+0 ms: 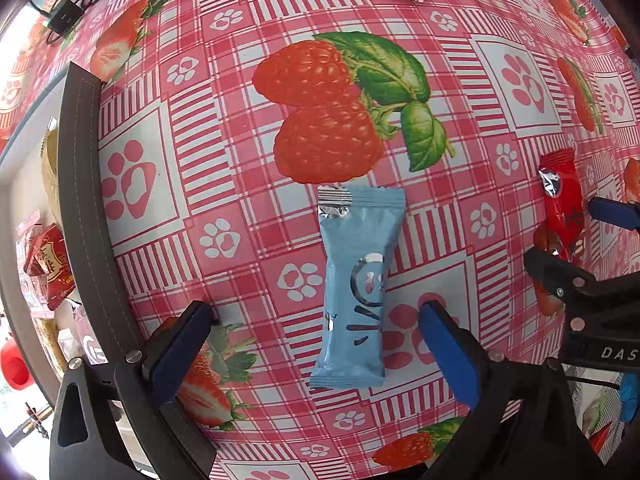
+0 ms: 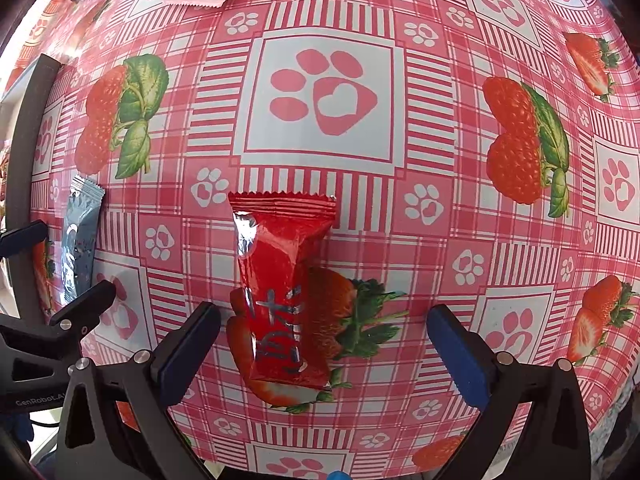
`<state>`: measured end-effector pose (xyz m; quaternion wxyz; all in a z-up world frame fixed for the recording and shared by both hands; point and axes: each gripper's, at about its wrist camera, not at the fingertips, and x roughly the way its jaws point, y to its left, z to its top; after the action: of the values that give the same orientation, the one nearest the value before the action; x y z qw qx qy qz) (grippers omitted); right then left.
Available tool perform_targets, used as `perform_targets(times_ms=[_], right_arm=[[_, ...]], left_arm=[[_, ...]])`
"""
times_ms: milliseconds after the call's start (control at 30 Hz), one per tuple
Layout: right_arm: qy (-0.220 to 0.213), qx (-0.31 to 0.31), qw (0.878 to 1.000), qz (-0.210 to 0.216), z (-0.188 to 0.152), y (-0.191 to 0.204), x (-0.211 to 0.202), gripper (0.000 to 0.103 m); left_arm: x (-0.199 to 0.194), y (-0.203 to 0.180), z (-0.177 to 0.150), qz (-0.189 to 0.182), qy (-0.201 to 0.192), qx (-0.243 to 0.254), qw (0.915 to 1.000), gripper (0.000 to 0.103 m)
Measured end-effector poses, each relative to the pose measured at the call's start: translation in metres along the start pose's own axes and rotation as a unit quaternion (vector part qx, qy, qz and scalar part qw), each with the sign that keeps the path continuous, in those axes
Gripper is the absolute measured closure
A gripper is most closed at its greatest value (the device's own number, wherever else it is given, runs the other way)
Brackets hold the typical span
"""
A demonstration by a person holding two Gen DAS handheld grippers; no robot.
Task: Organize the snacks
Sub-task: 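Grasp the red candy bar with the right gripper while the left approaches the blue bar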
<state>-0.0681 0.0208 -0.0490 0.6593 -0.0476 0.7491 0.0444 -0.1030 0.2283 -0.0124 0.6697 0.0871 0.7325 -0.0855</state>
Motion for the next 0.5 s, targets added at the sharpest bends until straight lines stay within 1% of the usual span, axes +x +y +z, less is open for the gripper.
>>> perform_targets(times_ms=[500], right_arm=[[-0.001, -0.001, 1.000, 0.000, 0.0009, -0.0002, 0.0005, 0.000]], left_arm=[[0.0019, 0.0001, -0.0002, 0.000, -0.001, 0.000, 1.0000, 0.000]])
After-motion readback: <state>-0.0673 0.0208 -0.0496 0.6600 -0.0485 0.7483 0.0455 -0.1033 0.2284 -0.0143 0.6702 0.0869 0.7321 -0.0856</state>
